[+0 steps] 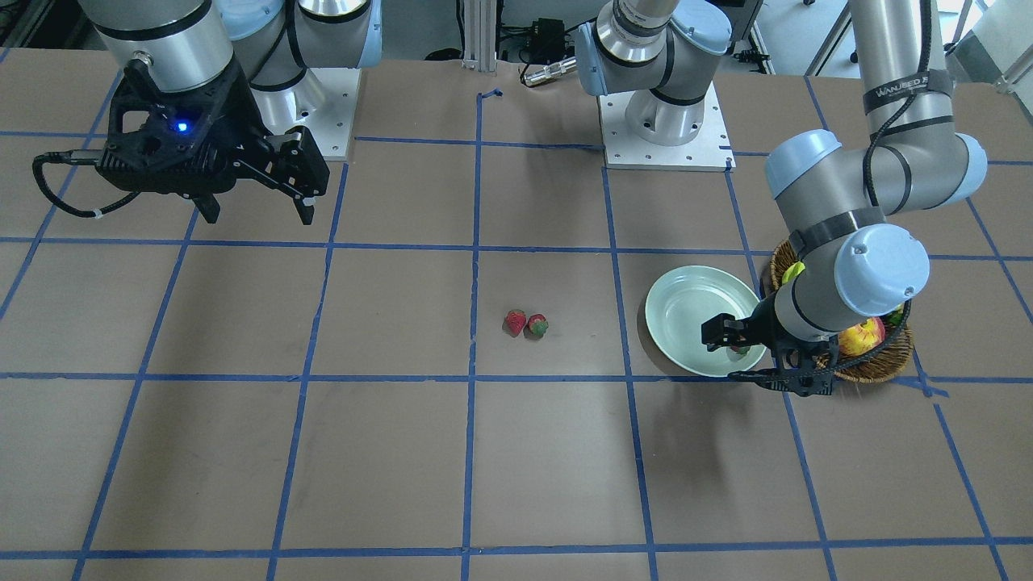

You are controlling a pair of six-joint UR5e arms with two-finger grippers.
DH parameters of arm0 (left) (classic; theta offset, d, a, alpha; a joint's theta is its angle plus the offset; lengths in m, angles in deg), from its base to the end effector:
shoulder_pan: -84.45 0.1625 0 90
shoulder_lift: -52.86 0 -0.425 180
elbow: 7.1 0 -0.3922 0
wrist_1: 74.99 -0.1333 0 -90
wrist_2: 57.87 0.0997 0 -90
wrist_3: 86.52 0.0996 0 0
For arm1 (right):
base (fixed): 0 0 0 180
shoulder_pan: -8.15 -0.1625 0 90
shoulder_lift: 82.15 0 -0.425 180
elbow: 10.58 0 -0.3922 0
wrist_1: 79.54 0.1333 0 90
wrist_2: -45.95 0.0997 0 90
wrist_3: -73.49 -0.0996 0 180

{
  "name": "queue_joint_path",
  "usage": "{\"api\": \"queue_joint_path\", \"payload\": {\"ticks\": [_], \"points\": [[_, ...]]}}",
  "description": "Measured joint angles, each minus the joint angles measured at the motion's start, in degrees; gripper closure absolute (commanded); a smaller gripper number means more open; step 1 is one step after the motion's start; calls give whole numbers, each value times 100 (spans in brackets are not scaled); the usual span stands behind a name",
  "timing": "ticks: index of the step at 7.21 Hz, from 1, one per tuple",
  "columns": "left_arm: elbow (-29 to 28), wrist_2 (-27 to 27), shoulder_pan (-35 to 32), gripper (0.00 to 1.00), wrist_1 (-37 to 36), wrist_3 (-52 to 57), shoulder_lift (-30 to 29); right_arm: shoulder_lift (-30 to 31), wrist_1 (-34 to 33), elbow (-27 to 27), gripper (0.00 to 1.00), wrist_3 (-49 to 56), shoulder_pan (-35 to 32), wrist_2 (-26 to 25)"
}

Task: Collect all strawberries into plate
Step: 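Carry the strawberry over the plate and open the left gripper, then move the left gripper back to the two strawberries and grasp one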

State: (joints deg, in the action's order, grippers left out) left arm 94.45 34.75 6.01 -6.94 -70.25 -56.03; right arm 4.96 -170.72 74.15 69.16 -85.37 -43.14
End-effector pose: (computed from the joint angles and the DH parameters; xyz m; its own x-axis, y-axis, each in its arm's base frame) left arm -0.0140 -0.5741 0.2528 -0.9963 0.0857 -0.0020 0.0843 0.9844 0.1544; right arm 0.1665 -0.5097 0.5100 -0.9997 0.0130 -0.0205 0.0142 0.9981 -0.0607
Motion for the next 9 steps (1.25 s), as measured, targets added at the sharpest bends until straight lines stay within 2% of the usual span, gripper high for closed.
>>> {"api": "queue_joint_path", "payload": {"ticks": [2,5,7,9], "points": [[-77,-435,-641,0,-69,-840,51,-1,3,6,0,0,1,-7],[96,-752,-1594,0,-453,-1866,-24,-1,19,9,0,2,8,-10],[577,-1109,-1836,0,-1209,-2218,-124,-1,19,9,0,2,9,-6],[947,-1185,-1882,0,-1526,-2284,-143,2,21,9,0,2,9,-3]]}}
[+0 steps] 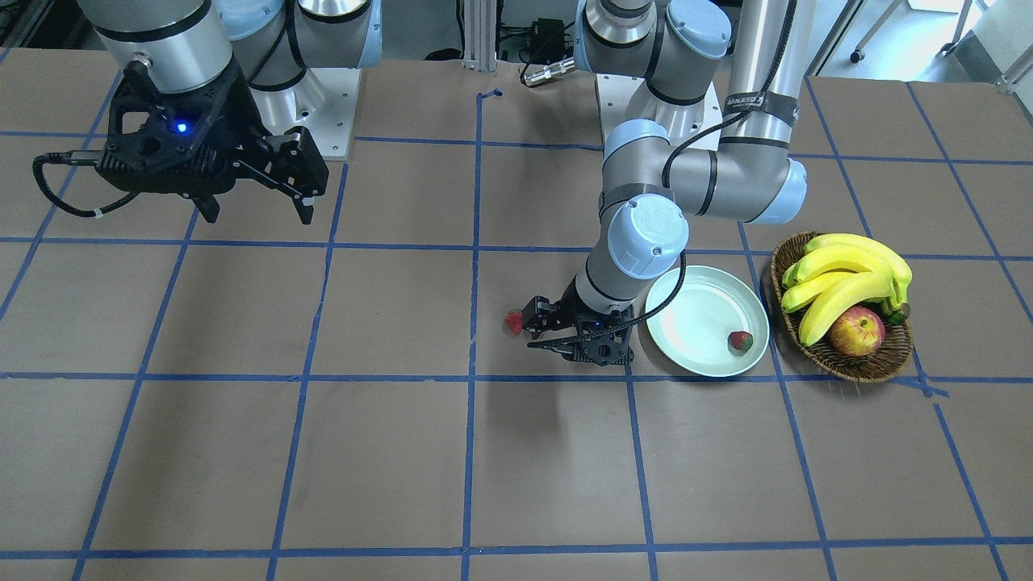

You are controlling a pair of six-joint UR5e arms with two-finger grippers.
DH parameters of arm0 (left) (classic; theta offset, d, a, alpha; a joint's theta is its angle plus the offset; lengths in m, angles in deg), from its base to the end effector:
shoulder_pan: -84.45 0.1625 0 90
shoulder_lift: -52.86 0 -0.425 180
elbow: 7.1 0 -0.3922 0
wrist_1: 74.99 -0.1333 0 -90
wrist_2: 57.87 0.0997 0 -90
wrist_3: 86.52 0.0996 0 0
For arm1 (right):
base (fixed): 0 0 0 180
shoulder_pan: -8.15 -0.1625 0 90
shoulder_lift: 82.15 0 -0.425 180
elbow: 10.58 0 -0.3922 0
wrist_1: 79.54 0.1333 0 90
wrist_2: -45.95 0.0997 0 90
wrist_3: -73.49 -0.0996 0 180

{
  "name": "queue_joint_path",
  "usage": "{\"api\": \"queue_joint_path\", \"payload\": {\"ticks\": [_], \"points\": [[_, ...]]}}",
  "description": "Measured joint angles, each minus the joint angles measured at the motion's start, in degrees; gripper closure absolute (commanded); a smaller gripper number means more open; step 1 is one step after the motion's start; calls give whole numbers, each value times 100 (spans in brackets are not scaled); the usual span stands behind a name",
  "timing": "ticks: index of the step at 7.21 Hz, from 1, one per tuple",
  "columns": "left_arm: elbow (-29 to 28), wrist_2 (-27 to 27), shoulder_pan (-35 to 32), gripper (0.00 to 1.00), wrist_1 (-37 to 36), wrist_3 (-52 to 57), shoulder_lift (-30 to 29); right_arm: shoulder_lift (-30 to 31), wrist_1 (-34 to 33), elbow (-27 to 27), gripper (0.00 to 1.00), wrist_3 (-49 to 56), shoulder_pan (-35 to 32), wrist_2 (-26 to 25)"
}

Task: Collect all strawberries into plate
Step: 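Move the left gripper back to the two strawberries and grasp one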

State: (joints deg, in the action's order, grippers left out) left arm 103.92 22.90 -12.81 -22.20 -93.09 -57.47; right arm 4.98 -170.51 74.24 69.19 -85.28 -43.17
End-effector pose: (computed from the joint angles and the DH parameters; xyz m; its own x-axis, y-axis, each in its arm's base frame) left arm -0.2156 -0.5113 0.1967 -0.9886 -0.0007 0.1507 0.0130 0.9959 0.0900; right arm 0.1656 -0.5094 0.5091 -0.9997 0.0142 -0.0196 0.0153 0.9983 -0.0559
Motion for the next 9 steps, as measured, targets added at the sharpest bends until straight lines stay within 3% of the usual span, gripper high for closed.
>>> {"api": "queue_joint_path", "payload": {"ticks": [3,4,5,7,9], "points": [[228,-13,-50,0,-42,7,2,-3,7,5,0,11,0,-10],[239,-28,-98,5,-42,12,3,-3,7,8,0,15,0,-12],[241,-35,-141,27,-41,27,1,-3,-2,8,0,17,0,-8],[244,-41,-180,51,-36,72,-5,-3,-8,11,0,10,0,-5],[239,-43,-187,92,-23,152,-6,-3,-19,16,0,1,-1,18]]}}
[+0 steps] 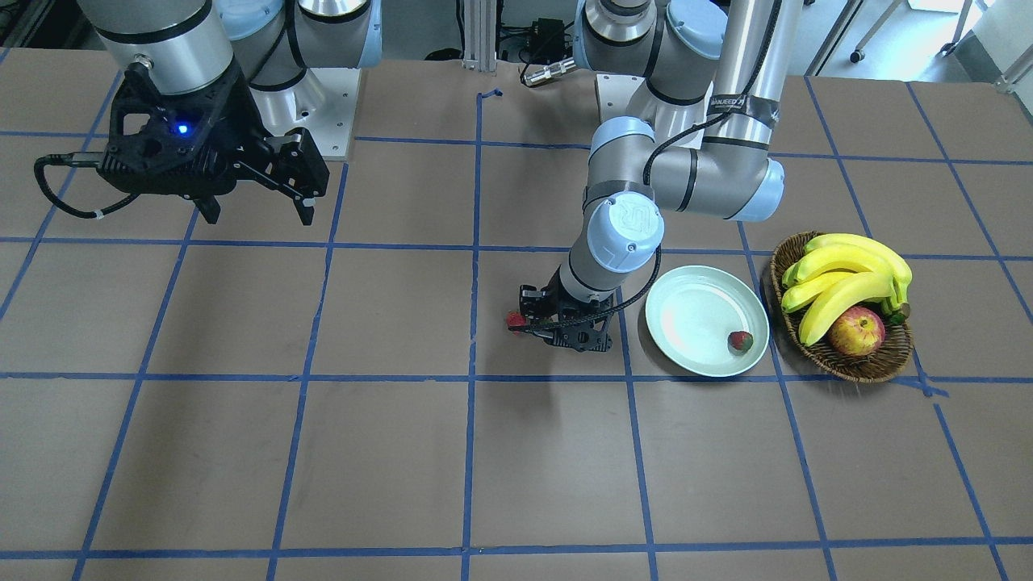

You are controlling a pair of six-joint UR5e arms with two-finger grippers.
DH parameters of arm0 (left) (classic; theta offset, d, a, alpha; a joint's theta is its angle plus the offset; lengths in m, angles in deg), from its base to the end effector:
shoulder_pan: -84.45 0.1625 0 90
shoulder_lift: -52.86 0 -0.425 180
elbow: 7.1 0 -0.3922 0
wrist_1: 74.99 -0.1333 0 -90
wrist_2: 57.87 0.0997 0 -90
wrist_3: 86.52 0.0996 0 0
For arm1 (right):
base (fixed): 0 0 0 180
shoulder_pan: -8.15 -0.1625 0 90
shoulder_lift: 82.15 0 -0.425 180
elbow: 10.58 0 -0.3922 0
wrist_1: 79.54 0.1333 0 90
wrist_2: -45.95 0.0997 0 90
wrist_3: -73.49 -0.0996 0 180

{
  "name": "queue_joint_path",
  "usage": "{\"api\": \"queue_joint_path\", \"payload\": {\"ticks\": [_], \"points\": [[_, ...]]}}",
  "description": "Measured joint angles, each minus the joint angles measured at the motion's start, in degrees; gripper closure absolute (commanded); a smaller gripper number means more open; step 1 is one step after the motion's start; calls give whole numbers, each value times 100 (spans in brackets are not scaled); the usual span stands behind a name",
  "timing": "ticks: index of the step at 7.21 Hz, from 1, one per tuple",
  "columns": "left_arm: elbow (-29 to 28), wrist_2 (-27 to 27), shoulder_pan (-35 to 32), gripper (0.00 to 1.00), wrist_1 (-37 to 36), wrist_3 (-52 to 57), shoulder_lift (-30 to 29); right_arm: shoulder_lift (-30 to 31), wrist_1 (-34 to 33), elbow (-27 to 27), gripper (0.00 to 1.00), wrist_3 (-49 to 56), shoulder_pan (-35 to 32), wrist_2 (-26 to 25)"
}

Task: Collect all strawberries into plate
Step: 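Move the left gripper back to the two strawberries and grasp one, then lower the strawberry onto the plate and open the left gripper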

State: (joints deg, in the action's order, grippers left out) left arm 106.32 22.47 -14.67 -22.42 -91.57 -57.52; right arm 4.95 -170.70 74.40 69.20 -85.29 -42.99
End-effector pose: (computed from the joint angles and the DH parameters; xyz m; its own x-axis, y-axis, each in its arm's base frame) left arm -0.2304 -0.4889 0.1808 -0.9864 0.0510 0.1564 0.0710 0.9896 0.1252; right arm 0.1660 -0.5096 0.5077 -0.9996 0.0137 -0.0227 0.0149 0.9983 -0.0557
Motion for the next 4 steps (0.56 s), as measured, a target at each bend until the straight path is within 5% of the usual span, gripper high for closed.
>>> {"api": "queue_joint_path", "payload": {"ticks": [1,4], "points": [[-17,0,-1,100,12,19,0,0,0,1,0,-1,-1,28],[-66,7,3,100,66,30,3,0,-4,7,0,-3,1,54]]}}
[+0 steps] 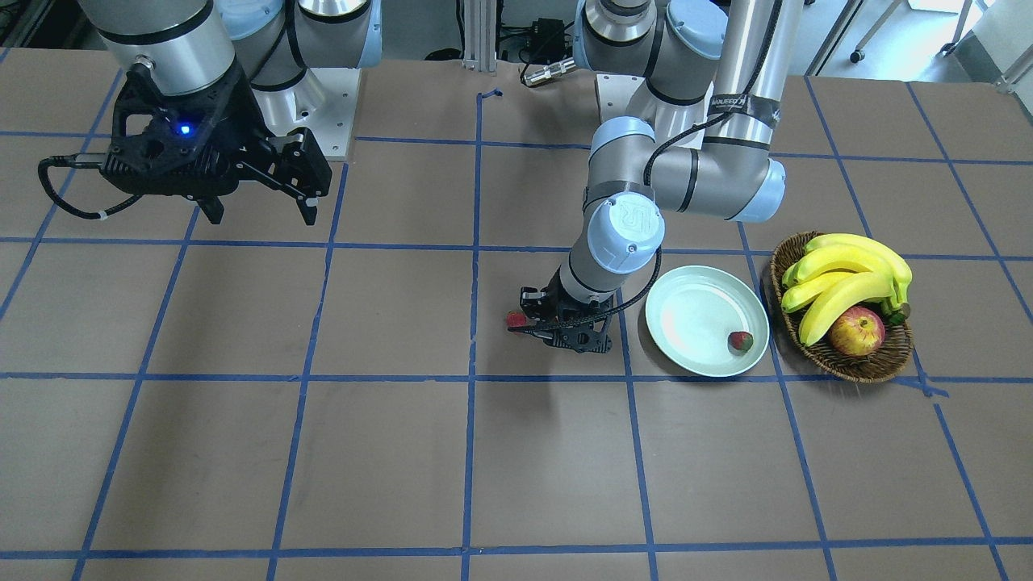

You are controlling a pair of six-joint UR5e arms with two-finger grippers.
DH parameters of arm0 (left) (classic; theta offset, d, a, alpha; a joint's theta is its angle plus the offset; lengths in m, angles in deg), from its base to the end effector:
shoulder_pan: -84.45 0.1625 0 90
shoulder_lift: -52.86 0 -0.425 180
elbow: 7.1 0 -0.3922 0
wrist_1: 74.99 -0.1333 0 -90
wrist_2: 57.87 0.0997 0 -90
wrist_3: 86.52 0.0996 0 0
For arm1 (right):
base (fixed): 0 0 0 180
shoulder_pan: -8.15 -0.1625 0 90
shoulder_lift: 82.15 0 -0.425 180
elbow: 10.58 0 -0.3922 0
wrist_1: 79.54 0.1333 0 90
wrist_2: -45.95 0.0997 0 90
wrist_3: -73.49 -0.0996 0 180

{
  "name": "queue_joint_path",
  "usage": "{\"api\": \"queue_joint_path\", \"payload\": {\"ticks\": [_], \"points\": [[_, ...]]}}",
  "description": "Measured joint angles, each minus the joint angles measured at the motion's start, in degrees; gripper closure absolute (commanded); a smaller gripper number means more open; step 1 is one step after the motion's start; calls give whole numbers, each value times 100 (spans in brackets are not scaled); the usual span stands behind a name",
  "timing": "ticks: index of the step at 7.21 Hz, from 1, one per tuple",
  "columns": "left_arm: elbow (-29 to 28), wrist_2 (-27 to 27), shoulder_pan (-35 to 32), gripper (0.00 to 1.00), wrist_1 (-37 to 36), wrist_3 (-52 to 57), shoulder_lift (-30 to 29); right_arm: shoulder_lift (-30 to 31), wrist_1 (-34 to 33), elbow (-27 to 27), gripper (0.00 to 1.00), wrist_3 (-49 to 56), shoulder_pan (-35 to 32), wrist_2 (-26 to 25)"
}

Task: Collect all strawberries into plate
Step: 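Lower the strawberry onto the plate and open the left gripper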

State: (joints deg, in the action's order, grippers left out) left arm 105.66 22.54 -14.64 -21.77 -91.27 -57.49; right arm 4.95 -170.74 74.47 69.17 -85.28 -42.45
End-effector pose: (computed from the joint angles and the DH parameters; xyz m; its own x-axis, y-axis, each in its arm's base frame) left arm -0.2305 -0.4921 0.1843 -0.9862 0.0559 0.1559 0.0756 0.9894 0.1236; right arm 0.1669 -0.5096 0.5072 -0.9994 0.0139 -0.0321 0.0156 0.9984 -0.0544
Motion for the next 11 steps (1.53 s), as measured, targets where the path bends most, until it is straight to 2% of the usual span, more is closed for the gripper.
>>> {"api": "queue_joint_path", "payload": {"ticks": [1,3,5,8,10,11], "points": [[-111,12,15,100,122,0,17,0,-2,-3,0,1,0,12],[-832,85,161,100,1055,18,105,0,-3,-5,0,2,-4,23],[-1409,499,795,100,1829,676,174,0,-3,-6,0,2,-8,25],[-1349,1514,1768,100,2036,1949,111,0,-3,-6,0,2,-8,25],[-1103,1694,2058,100,2032,2124,81,0,-3,-6,0,2,-8,24],[-1015,1704,2115,81,2028,2133,56,0,-3,-6,0,2,-8,22]]}}
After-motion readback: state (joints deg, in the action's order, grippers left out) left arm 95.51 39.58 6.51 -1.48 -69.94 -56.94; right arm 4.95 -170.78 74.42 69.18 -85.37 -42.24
